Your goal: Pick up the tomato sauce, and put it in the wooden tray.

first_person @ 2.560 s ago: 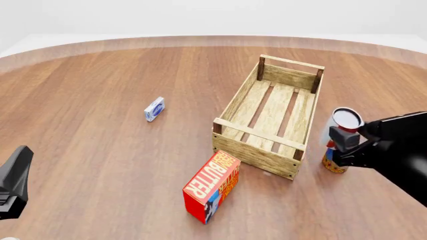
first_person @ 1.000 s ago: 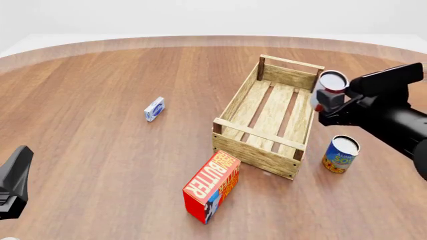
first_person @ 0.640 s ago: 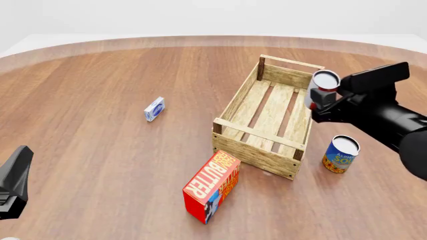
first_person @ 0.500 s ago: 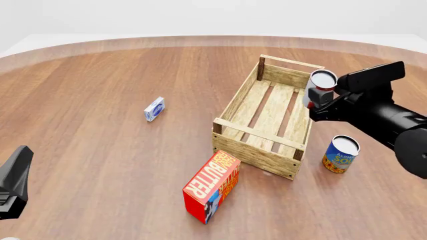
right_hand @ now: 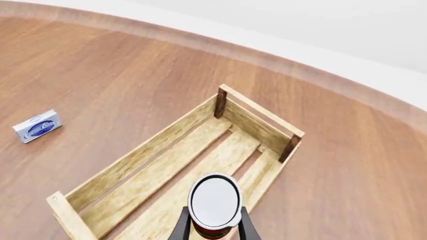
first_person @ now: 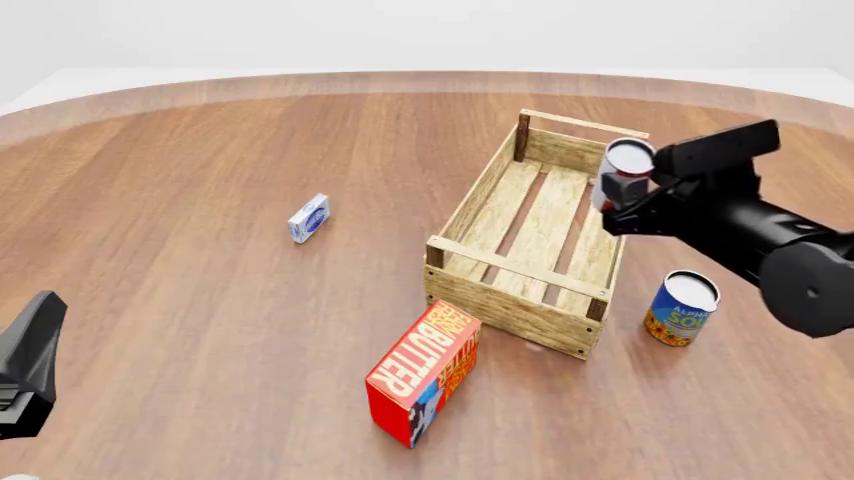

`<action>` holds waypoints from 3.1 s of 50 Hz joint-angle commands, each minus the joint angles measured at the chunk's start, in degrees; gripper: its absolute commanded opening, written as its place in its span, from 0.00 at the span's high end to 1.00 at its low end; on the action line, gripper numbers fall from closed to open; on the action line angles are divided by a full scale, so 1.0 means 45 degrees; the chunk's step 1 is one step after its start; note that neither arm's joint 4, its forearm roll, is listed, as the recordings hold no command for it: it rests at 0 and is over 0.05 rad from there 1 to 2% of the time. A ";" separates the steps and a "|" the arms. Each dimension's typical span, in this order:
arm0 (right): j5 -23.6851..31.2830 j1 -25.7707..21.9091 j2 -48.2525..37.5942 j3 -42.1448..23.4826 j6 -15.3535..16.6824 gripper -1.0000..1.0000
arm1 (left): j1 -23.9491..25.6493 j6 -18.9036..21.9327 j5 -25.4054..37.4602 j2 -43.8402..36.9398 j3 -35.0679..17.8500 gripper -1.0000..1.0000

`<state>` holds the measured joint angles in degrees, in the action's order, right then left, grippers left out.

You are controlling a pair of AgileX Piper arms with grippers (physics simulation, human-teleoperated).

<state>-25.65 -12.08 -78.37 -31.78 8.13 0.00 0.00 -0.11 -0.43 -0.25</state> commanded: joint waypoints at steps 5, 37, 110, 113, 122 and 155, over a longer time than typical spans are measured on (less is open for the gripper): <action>-0.0237 -0.0051 -0.0709 -0.0442 -0.0216 1.00 | 0.0000 0.0000 0.0000 0.0000 0.0000 0.00; -0.1124 -0.0191 -0.2464 -0.1060 -0.0437 1.00 | 0.0000 0.0000 0.0000 0.0000 0.0000 0.00; -0.2472 -0.0482 -0.6090 -0.2804 -0.0958 1.00 | 0.0000 0.0000 0.0000 0.0000 0.0000 0.00; -0.2501 -0.0489 -0.6196 -0.2869 -0.0974 1.00 | 0.0000 0.0000 0.0000 0.0000 0.0000 0.00; -0.2513 -0.0415 -0.6330 -0.2989 -0.0959 1.00 | 0.0000 0.0000 0.0000 0.0000 0.0000 0.00; -0.2792 -0.0392 -0.6958 -0.3184 -0.1051 1.00 | 0.0000 0.0000 0.0000 0.0000 0.0000 0.00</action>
<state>-37.83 -13.71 -109.06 -45.72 4.52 0.00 0.00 -0.11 -0.43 -0.25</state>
